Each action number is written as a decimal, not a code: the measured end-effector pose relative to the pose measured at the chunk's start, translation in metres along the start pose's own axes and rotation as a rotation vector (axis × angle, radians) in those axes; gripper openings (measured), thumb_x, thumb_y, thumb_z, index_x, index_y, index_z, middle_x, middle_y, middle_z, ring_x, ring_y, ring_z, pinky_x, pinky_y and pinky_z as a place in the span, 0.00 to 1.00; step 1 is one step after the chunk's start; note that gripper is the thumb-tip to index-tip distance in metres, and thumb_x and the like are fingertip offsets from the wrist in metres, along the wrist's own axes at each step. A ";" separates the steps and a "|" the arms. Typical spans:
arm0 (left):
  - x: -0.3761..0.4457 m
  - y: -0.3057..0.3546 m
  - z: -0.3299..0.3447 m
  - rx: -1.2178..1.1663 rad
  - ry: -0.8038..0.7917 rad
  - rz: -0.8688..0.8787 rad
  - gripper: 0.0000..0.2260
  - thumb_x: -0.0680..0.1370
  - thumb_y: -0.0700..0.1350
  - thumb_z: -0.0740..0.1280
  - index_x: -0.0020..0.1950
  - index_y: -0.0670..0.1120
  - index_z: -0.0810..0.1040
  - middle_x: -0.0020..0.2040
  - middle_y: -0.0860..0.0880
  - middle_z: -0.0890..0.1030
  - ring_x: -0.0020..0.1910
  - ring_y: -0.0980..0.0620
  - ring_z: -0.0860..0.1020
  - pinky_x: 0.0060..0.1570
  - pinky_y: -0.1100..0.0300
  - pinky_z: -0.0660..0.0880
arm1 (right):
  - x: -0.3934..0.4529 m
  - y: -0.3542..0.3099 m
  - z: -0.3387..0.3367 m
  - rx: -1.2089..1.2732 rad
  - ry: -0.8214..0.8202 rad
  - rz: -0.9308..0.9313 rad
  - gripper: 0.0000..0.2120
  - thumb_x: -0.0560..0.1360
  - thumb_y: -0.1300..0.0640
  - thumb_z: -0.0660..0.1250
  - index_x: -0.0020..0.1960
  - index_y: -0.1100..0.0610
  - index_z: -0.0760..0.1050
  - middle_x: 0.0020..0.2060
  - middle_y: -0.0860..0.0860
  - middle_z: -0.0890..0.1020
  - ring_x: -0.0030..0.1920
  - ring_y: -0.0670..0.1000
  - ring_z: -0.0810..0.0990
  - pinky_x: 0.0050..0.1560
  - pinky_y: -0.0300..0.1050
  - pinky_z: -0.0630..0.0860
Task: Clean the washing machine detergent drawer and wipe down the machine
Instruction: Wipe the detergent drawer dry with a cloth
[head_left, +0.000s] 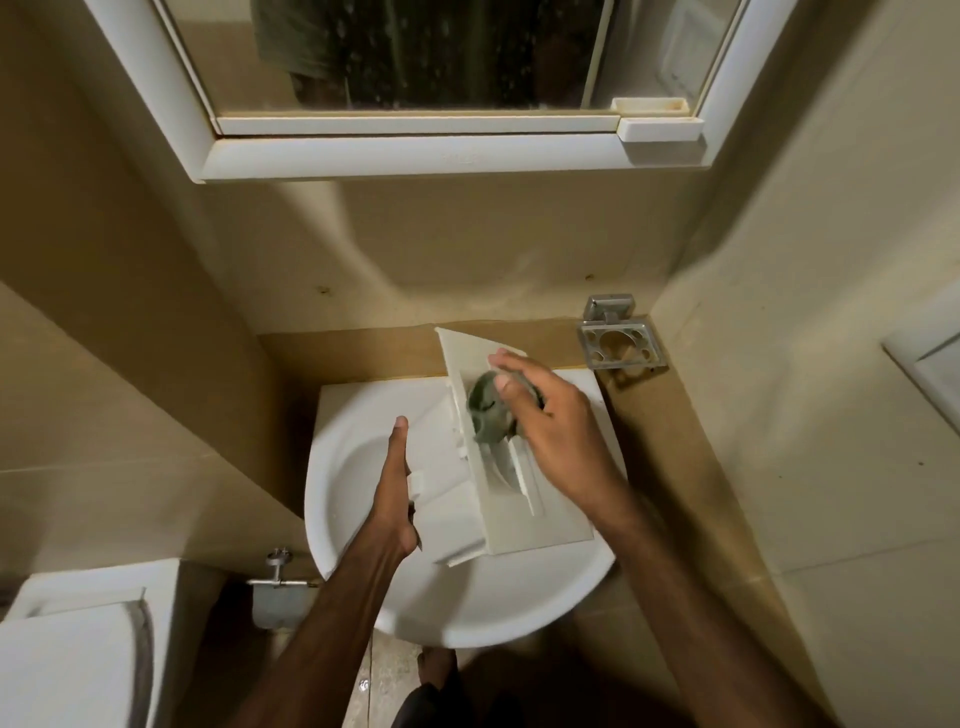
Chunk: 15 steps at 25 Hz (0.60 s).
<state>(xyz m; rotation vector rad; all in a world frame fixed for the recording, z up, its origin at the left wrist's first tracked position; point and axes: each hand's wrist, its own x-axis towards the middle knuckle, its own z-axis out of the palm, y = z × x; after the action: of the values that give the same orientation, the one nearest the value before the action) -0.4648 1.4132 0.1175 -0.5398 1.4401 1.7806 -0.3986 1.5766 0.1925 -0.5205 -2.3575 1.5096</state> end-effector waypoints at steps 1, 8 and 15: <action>-0.001 0.001 0.001 0.029 0.016 0.006 0.28 0.74 0.76 0.63 0.50 0.55 0.88 0.51 0.46 0.89 0.48 0.43 0.88 0.52 0.47 0.81 | 0.010 0.012 0.000 -0.027 0.083 0.076 0.14 0.85 0.56 0.64 0.68 0.51 0.81 0.64 0.46 0.83 0.64 0.45 0.80 0.66 0.42 0.77; -0.006 0.007 -0.015 0.139 0.079 0.117 0.30 0.75 0.73 0.64 0.56 0.49 0.86 0.50 0.43 0.89 0.47 0.42 0.88 0.54 0.44 0.83 | -0.002 0.040 -0.027 0.026 0.481 0.391 0.15 0.86 0.55 0.59 0.67 0.56 0.80 0.56 0.51 0.84 0.53 0.49 0.82 0.51 0.36 0.77; -0.023 0.008 -0.004 0.049 -0.041 0.141 0.23 0.78 0.69 0.64 0.58 0.53 0.86 0.53 0.45 0.88 0.49 0.43 0.88 0.49 0.47 0.84 | -0.064 -0.029 -0.014 -0.276 0.817 -0.270 0.17 0.81 0.70 0.65 0.69 0.65 0.77 0.62 0.58 0.80 0.61 0.48 0.79 0.64 0.34 0.73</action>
<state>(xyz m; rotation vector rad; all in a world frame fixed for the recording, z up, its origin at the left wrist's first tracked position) -0.4580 1.4016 0.1382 -0.3823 1.5217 1.8492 -0.3400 1.5476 0.2214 -0.6828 -1.8683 0.6586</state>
